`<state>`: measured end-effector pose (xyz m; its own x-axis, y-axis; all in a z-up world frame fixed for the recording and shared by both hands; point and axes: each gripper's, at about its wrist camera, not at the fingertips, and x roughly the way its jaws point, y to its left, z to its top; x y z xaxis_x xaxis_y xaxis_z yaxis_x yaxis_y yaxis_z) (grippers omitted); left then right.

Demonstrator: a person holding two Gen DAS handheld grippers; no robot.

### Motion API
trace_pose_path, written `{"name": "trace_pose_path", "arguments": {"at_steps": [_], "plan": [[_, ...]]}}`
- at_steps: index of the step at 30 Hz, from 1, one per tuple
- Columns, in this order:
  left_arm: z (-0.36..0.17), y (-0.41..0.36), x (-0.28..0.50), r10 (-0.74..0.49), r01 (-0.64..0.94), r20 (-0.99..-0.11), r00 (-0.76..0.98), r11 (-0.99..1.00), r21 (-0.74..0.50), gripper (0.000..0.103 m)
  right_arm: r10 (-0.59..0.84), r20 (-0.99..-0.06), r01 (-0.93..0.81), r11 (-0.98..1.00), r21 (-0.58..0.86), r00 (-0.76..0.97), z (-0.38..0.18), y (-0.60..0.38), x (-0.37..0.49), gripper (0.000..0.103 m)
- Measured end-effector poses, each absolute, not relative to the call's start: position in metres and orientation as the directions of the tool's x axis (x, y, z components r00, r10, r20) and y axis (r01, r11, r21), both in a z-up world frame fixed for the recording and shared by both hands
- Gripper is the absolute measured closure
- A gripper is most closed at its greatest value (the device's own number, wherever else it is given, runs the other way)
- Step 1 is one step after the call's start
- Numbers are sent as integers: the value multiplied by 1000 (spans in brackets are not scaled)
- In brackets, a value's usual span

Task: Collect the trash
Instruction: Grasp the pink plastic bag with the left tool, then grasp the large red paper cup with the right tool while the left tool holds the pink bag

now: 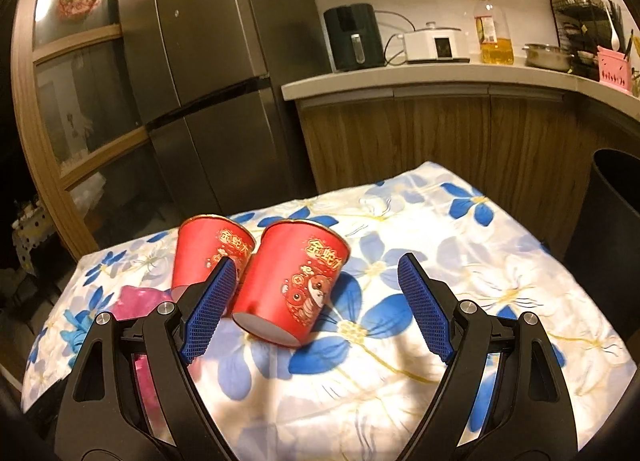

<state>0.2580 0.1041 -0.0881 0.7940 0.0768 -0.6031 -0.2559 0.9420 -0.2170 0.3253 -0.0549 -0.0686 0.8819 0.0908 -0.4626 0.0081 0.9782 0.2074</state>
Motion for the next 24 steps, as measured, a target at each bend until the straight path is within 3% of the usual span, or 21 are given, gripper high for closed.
{"name": "trace_pose_path", "arguments": {"at_steps": [4, 14, 20, 24], "plan": [[-83, 108, 245, 68, -247, -569, 819, 938, -243, 77, 93, -496, 15, 978, 209, 863, -77, -48, 341, 21], [-64, 115, 219, 99, -257, -468, 878, 923, -286, 77, 137, -566, 32, 960, 278, 813, -93, -46, 370, 21], [-67, 116, 221, 97, -258, -482, 871, 924, -282, 77, 153, -590, 35, 955, 295, 793, -99, -48, 376, 39], [-70, 116, 223, 99, -262, -493, 864, 926, -273, 77, 161, -586, 32, 952, 305, 794, -99, -49, 374, 41]]}}
